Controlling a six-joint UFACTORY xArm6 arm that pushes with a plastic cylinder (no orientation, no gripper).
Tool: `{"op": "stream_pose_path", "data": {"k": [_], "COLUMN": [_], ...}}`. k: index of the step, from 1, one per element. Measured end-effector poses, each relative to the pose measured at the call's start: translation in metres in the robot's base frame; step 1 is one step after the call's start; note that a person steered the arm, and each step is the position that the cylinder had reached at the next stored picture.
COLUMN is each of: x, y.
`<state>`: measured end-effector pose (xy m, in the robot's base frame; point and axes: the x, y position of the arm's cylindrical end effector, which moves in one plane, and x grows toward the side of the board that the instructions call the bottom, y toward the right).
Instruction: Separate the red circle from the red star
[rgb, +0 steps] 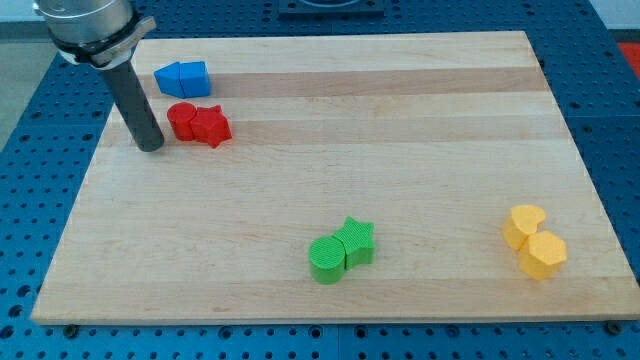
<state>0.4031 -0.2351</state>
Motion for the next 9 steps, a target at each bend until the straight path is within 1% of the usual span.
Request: {"op": "stream_pose_path", "data": {"k": [2, 3, 4, 9], "x": [-0.033, -0.033, -0.033, -0.033], "y": [-0.001, -0.001, 0.016, 0.162]}}
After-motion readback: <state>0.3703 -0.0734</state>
